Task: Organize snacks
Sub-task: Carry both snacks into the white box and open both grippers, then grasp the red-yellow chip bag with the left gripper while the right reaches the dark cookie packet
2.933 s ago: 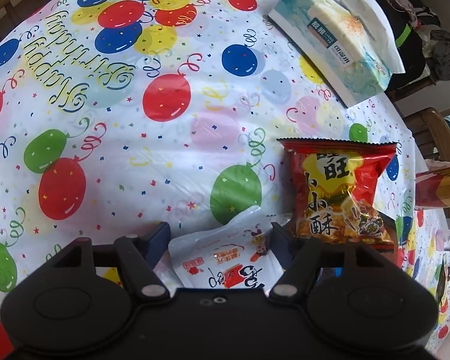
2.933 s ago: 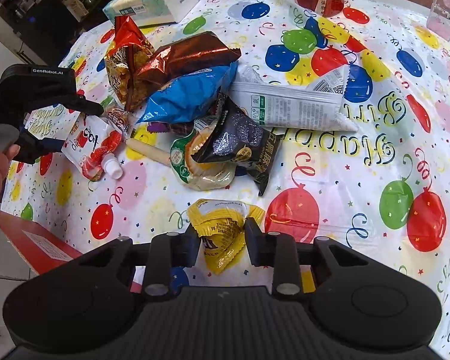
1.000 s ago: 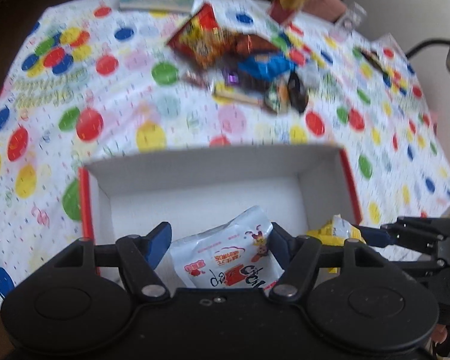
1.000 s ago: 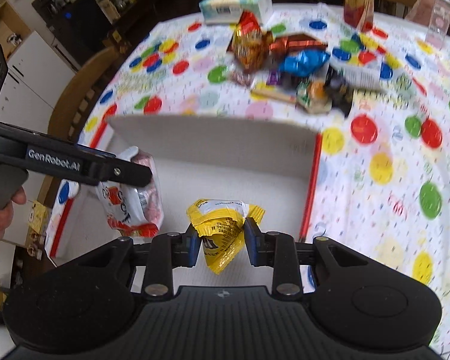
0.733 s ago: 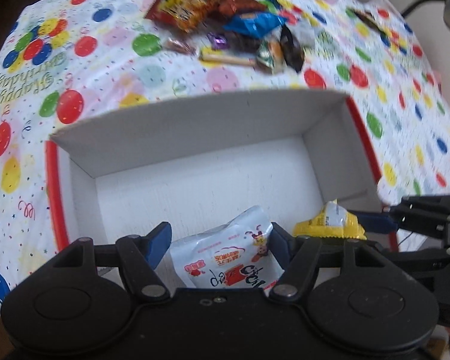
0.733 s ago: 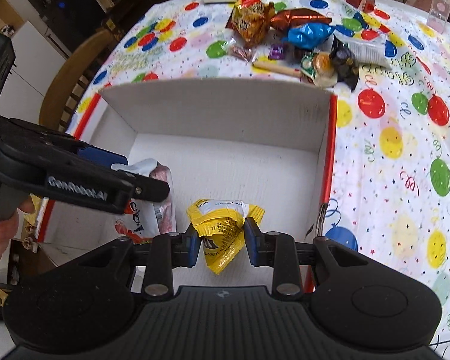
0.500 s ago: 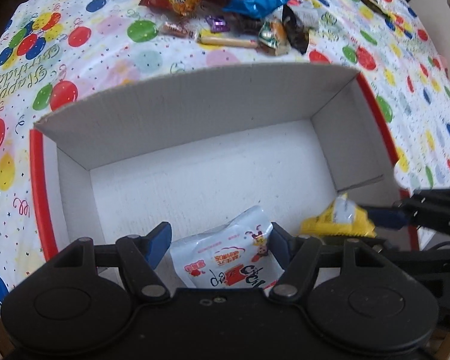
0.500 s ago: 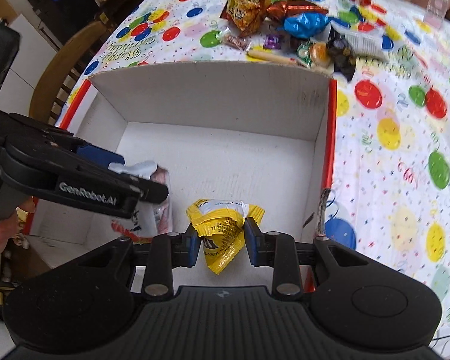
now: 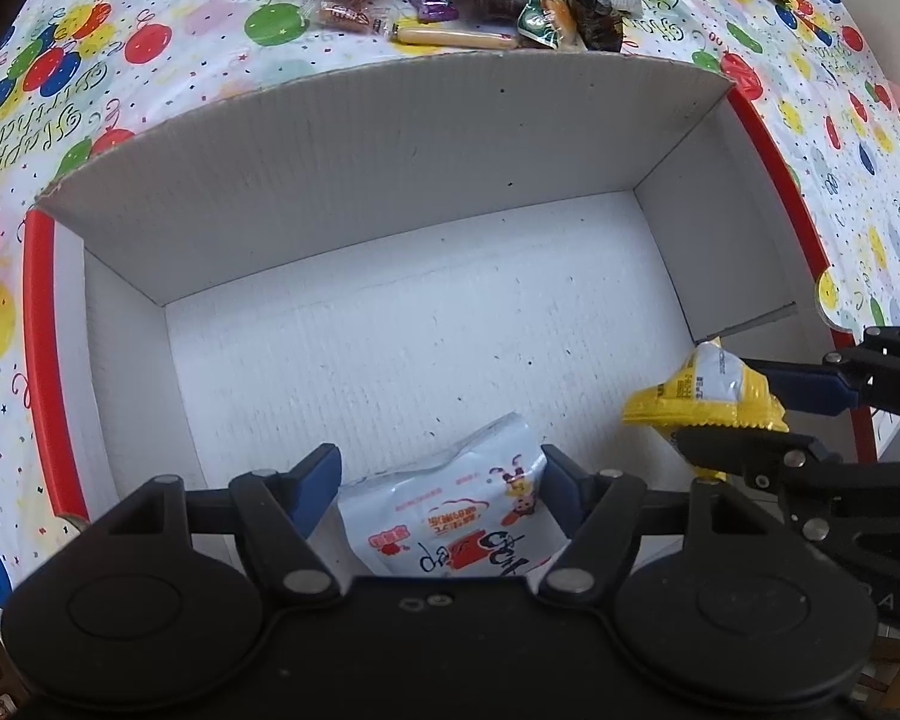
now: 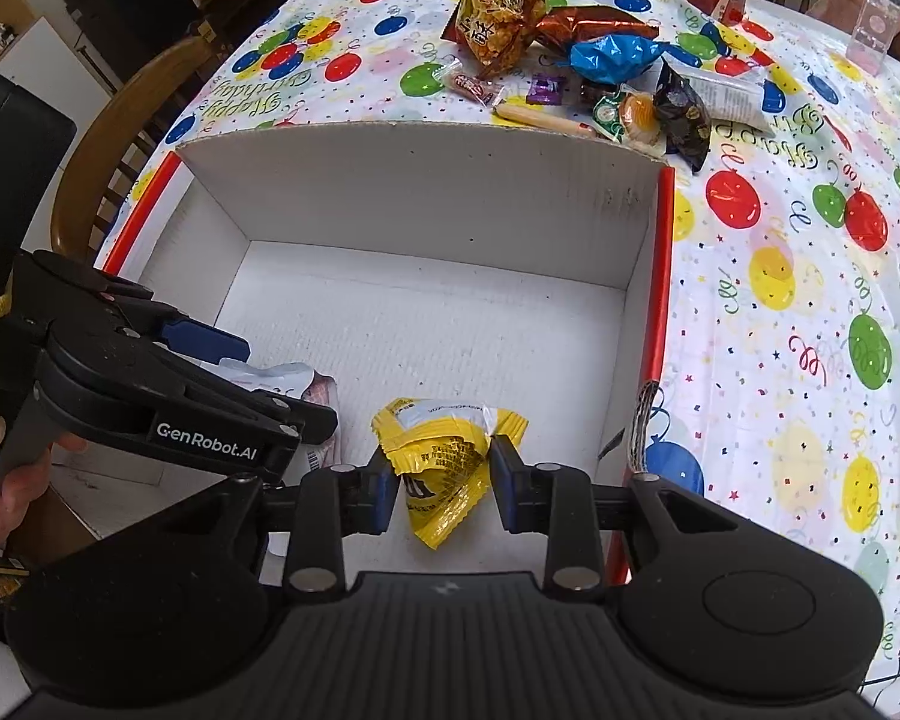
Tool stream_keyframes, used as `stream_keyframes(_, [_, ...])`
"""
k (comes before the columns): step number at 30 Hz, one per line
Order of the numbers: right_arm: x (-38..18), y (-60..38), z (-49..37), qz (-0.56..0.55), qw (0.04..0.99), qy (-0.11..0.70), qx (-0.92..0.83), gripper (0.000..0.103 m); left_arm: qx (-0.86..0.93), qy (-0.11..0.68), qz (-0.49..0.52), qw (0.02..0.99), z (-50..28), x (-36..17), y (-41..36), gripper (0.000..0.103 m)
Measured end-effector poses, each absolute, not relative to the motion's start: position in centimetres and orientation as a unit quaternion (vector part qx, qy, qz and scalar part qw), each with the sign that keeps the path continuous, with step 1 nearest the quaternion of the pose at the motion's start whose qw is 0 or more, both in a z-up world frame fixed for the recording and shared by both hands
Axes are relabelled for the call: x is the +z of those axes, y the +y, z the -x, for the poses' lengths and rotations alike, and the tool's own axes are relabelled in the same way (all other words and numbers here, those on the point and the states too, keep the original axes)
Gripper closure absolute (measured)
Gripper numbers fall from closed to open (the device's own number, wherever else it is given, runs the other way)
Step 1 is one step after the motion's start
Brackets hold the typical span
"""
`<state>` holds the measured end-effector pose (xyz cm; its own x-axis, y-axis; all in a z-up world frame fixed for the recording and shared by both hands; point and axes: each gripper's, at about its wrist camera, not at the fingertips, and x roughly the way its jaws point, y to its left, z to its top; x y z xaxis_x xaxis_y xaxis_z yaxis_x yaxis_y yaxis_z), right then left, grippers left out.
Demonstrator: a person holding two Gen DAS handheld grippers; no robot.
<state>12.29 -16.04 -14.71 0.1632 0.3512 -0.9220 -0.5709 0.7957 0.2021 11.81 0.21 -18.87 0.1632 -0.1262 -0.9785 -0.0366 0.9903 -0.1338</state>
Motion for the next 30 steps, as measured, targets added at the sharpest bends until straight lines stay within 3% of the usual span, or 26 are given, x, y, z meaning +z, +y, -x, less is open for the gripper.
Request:
stream_keyframes(3, [-14.4,-16.2,-12.3,0.095,0.758,0.567,0.307,0.07,-0.03,0.645,0.061,0.761,-11.7,-18.7,0.1,0.032])
stream_keyframes(5, [-14.1,-16.3,-12.3,0.094,0.761,0.562,0.31,0.055,-0.03,0.642,0.058,0.764,-11.6,-18.5,0.0,0.032])
stream_keyframes(7, [-13.7,-16.4,-12.2,0.093,0.766,0.553,0.315,0.046,-0.033,0.634,0.053,0.771,-11.5,-18.0,0.0,0.03])
stream_keyframes(14, [-12.0,-16.7,-12.2,0.088,0.774,0.538,0.322,0.046,-0.037,0.607,0.048,0.793,-11.2,-15.5,0.1,0.022])
stream_keyframes(27, [-6.7,-18.3,-14.0,0.06,0.81,0.486,0.322,0.042,-0.042,0.539,0.034,0.841,-11.4,-9.7,-0.1,0.017])
stream_keyframes(30, [-5.5,-18.9,-15.0,0.051,0.82,0.472,0.319,0.035,-0.037,0.518,0.03,0.854,-11.9,-8.2,0.1,0.014])
